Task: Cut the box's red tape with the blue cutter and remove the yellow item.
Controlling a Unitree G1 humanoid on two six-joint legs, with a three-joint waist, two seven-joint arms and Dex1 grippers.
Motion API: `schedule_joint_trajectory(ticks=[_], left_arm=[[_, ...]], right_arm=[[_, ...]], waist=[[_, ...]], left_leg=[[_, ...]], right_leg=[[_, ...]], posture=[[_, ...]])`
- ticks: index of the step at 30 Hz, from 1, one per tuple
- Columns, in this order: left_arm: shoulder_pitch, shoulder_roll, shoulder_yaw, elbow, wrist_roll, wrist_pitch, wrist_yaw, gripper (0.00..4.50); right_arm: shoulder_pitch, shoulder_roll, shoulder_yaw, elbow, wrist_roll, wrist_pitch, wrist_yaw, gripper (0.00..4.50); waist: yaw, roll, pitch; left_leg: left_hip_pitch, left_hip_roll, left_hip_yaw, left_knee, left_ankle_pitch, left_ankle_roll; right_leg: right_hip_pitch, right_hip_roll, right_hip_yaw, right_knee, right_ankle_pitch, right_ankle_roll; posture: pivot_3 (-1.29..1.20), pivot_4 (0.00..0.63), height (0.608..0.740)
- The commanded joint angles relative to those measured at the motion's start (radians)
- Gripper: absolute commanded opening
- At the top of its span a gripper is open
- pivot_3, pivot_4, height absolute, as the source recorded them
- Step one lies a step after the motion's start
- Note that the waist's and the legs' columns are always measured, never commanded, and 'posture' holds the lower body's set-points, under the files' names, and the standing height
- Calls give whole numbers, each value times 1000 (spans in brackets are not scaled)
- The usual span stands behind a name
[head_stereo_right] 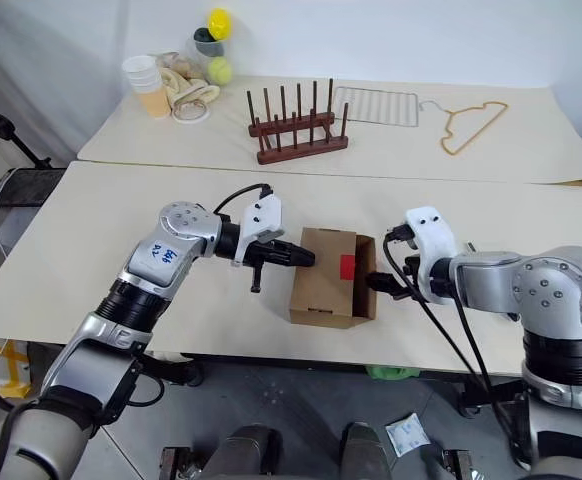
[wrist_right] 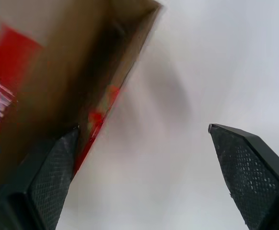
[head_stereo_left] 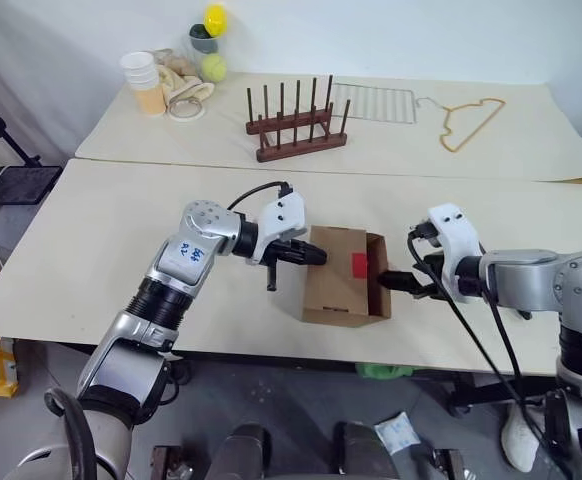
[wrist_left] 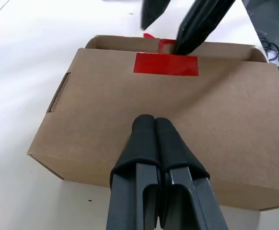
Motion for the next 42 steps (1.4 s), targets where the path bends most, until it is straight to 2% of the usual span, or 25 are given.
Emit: schedule_joint_trajectory(ticks=[1, 12, 17, 20, 23, 27, 29, 33, 41, 42], left_arm=[[48, 26, -48, 32, 57, 31, 7, 0], [47, 28, -47, 30, 45, 32, 1, 0], [44, 30, -47, 29, 45, 29, -3, 0], [38, 31, -45, 33, 42, 22, -9, 0], [32, 34, -43, 46, 43, 9, -17, 0], [28, 35, -42, 59, 45, -2, -22, 0], [26, 36, -43, 60, 45, -7, -26, 0], [25, 34, -39, 54, 42, -2, -24, 0], [40, 48, -35, 29, 40, 11, -24, 0], [40, 49, -35, 27, 40, 13, -23, 0]], right_arm=[[23, -28, 12, -37, -78, -8, 42, 4480], [65, 53, -40, -73, -221, -50, 121, 4480], [90, 12, -64, -107, -246, -53, 199, 4480], [76, -15, -165, -69, -193, 5, 292, 4480], [51, -57, -267, 117, 7, 14, 379, 4480], [45, -97, -281, 271, 203, 14, 395, 4480], [37, -74, -271, 372, 253, 14, 360, 4480], [4, 24, -224, 490, 211, 14, 304, 4480], [-14, 90, -187, 515, 140, 14, 313, 4480], [-18, 101, -185, 514, 132, 14, 314, 4304]], waist=[[0, 0, 0], [-1, 1, -1], [0, 1, -1], [0, 1, -1], [-1, 1, -1], [-4, 1, -1], [-5, 1, -1], [-10, 1, -1], [-20, 2, -2], [-23, 2, -2]], left_leg=[[0, 0, 0, 0, 0, 0], [1, 0, 1, 0, 0, 0], [1, 0, 1, 0, 0, 0], [1, 0, 1, 0, 0, 0], [1, 0, 1, 0, 0, 0], [3, 2, 1, -1, 0, 0], [3, 2, 1, -1, 0, 0], [3, 2, 1, 0, 0, 0], [3, 2, 0, -1, 0, 0], [3, 3, 1, -1, 0, 0]], right_leg=[[0, 0, 0, 0, 0, 0], [1, 1, 1, 0, 0, 0], [1, 1, 1, 0, 0, 0], [1, 1, 1, 0, 0, 0], [1, 1, 1, 0, 0, 0], [2, 1, 0, -1, 0, 0], [2, 1, 0, -2, 0, 0], [3, 1, 0, -1, 0, 0], [3, 1, 0, -2, 0, 0], [3, 1, 0, -2, 0, 0]], posture=[[0, 150, 740], [0, 150, 740], [0, 150, 740], [0, 150, 740], [0, 150, 740], [0, 150, 740], [0, 150, 740], [0, 150, 740], [0, 150, 740], [0, 150, 740]])
